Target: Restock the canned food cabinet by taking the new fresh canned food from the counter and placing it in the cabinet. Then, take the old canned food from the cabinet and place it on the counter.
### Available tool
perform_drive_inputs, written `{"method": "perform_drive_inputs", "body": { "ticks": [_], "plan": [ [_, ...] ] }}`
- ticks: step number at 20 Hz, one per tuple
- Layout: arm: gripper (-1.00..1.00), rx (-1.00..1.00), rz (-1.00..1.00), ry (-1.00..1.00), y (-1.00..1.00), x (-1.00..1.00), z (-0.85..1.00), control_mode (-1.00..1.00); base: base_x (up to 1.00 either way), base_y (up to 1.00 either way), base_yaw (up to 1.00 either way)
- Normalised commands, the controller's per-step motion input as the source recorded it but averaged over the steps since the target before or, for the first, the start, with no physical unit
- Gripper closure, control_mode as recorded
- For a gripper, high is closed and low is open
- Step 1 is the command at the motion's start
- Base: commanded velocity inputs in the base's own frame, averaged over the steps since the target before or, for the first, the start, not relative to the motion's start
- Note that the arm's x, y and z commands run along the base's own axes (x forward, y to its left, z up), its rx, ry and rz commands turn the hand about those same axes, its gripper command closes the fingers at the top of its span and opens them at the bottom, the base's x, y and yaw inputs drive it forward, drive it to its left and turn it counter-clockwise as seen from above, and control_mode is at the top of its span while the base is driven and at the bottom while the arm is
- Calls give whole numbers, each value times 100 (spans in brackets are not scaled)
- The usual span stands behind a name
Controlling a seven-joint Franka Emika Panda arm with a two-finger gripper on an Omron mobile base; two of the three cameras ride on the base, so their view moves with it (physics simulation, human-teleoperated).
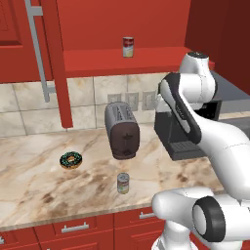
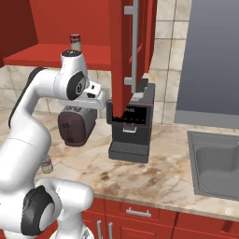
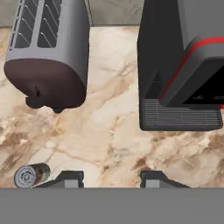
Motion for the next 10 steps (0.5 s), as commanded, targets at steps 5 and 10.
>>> {"method": "perform_drive_inputs", "body": {
  "ticks": [5,10],
  "plan": [
    [-100,0,0,0,26,-19,-9,-100,0,0,0],
    [-100,0,0,1,79,-60,-73,-100,0,0,0]
  ]
}}
